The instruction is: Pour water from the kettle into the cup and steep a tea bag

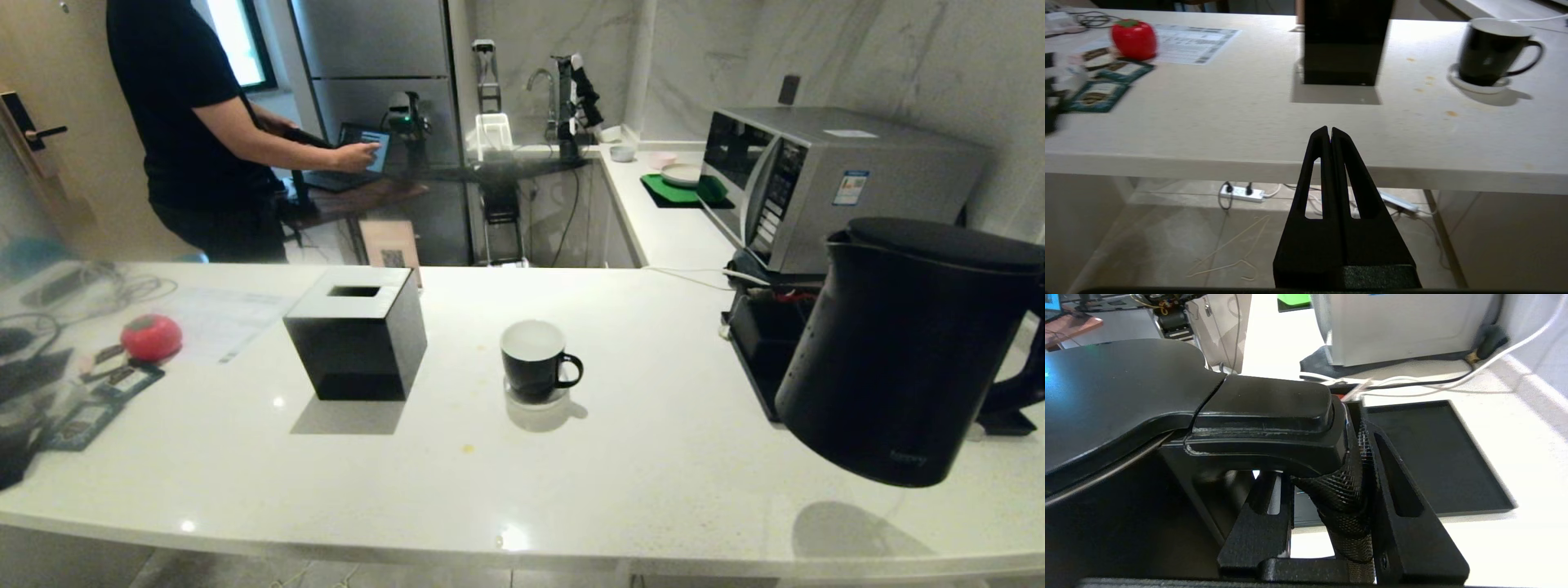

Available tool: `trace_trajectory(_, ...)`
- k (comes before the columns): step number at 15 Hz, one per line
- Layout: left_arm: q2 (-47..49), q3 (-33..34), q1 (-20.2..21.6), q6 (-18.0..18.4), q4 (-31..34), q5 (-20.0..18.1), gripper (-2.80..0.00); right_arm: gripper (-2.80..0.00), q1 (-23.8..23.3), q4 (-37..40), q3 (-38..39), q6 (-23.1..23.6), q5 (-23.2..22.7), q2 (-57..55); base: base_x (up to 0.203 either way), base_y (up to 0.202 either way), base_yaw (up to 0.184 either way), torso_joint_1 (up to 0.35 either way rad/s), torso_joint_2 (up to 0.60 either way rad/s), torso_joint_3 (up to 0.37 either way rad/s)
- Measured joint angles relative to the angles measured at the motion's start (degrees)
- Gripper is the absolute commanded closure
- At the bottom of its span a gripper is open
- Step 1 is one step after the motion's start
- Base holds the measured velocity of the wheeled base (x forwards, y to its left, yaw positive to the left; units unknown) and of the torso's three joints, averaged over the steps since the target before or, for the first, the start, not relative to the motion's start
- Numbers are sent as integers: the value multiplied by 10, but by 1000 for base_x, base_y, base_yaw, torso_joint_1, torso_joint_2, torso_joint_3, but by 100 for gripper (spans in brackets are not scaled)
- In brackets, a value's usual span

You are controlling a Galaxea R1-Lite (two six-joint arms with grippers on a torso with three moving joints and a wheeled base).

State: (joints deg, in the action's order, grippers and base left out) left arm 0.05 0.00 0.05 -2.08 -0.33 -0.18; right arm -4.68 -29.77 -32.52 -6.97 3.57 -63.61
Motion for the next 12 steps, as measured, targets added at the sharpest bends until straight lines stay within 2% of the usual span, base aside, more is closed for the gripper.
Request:
trace_trajectory(9, 0, 0, 0, 0, 0, 0, 0, 0, 0, -1, 0, -1, 0, -3, 0, 195, -1, 1, 2, 4)
trace_trajectory(12, 0, 0, 0, 0, 0, 0, 0, 0, 1, -1, -4, -2, -1, -6, 0, 108, 1, 4, 0, 0)
